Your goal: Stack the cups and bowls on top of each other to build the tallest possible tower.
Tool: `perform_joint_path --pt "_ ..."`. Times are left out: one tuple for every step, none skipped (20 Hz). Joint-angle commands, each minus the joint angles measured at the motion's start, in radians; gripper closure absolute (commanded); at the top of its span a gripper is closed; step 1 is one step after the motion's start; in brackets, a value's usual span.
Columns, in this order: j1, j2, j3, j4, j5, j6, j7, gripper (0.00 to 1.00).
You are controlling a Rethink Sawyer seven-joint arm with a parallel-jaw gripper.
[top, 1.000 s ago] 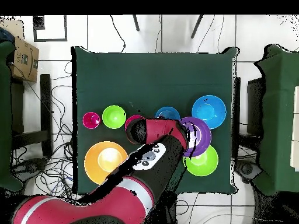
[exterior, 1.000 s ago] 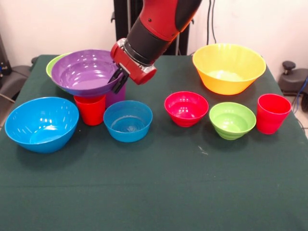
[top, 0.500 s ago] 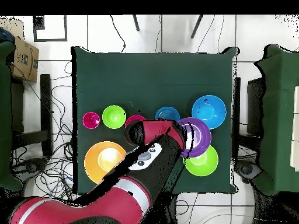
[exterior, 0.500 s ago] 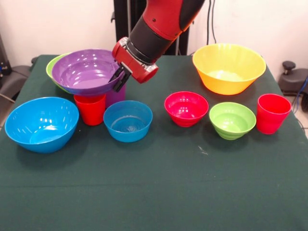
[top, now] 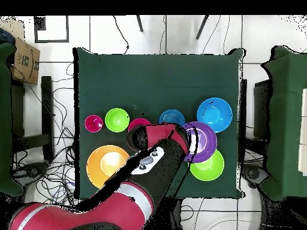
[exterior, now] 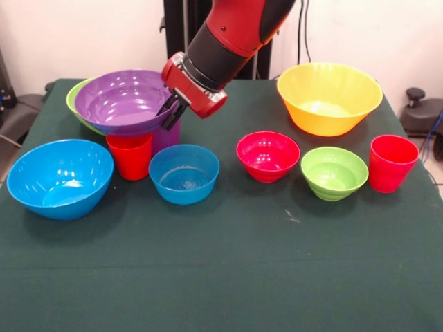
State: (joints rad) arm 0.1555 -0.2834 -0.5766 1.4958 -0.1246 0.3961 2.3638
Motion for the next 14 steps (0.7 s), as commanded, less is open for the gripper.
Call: perform_joint_path --pt "0.003 -0.001 0.083 0.007 -0.070 0.082 -0.036 1.00" --pt "0.002 -0.002 0.083 0.011 -0.071 0.075 -0.032 1.00" --pt "0.001 -0.001 0.082 0.013 -0.074 0.061 -0.026 1.00" --pt "0.000 0.000 0.080 0.014 -0.078 0.047 -0.021 1.00" --pt "-0.004 0.001 0.080 0.010 -0.082 0.045 -0.022 1.00" --pt "-0.005 0.002 0.080 0.008 -0.084 0.045 -0.021 1.00" --pt "-0.005 0.002 0.078 0.009 -0.086 0.045 -0.019 1.00" --pt "-0.004 0.004 0.076 0.009 -0.087 0.042 -0.013 1.00" --pt "-0.002 0.006 0.074 0.009 -0.088 0.039 -0.008 1.00" --pt "-0.003 0.008 0.075 0.007 -0.089 0.037 -0.006 1.00" --pt "-0.006 0.013 0.076 0.006 -0.092 0.030 -0.004 1.00" --pt "-0.008 0.015 0.075 0.004 -0.093 0.026 -0.003 1.00" --pt "-0.011 0.017 0.074 0.001 -0.097 0.023 -0.005 1.00" --pt "-0.012 0.017 0.074 0.000 -0.098 0.023 -0.006 1.00"
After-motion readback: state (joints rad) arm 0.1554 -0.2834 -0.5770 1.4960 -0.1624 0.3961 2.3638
